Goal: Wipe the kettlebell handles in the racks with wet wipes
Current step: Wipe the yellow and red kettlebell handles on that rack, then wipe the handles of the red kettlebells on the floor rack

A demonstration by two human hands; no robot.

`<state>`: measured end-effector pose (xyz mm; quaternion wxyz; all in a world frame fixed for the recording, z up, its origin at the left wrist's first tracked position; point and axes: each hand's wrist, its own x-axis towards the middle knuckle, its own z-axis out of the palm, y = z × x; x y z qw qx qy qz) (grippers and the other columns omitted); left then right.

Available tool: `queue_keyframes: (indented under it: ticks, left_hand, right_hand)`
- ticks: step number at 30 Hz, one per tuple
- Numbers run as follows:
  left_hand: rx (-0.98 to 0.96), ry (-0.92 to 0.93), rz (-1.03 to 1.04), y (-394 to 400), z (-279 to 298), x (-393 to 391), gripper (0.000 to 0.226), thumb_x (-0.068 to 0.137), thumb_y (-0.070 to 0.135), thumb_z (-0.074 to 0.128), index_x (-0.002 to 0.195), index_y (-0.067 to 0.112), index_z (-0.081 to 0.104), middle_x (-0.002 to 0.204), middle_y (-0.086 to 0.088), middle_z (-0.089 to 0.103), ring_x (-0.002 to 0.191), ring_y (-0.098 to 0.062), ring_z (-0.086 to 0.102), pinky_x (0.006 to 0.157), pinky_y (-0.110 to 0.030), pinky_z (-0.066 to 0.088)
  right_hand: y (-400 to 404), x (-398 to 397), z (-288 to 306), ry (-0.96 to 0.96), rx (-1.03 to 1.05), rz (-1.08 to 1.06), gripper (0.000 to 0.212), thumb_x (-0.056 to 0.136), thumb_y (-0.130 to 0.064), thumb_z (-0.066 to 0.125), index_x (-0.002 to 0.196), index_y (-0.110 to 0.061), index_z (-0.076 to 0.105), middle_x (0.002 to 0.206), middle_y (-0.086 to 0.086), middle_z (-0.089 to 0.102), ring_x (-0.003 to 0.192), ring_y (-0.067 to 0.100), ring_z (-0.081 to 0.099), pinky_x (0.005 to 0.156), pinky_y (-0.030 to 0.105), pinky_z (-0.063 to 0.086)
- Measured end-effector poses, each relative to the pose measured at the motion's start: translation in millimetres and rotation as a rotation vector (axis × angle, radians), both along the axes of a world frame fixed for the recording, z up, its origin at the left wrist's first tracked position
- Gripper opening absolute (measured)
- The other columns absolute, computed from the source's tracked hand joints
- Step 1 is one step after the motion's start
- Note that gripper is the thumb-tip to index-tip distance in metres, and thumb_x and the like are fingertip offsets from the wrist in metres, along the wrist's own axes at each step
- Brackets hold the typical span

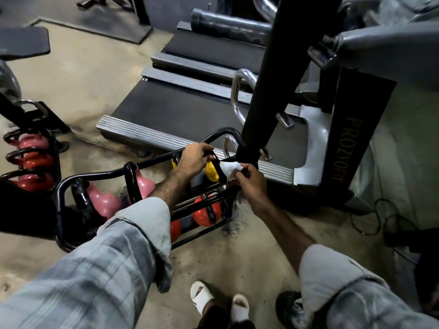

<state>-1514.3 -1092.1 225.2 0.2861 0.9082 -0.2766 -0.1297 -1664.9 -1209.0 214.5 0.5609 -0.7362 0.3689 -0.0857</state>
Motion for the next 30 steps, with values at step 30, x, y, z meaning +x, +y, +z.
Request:
queue_keyframes:
  ticks: [30]
  left_hand:
    - [-0.247, 0.084, 0.333, 277, -280, -150, 0.02, 0.081, 0.011, 0.057, 0.094, 0.006, 0.073, 0.097, -0.005, 0.074, 0.087, -0.015, 0.068, 0.075, -0.026, 0.051]
  right_hand:
    - [216, -7, -316, 0.013, -0.111, 0.419, 0.025, 0.081, -0.007, 0.064, 0.093, -0.025, 0.074, 0.096, -0.01, 0.071, 0.094, 0.011, 0.065, 0.091, 0.028, 0.051]
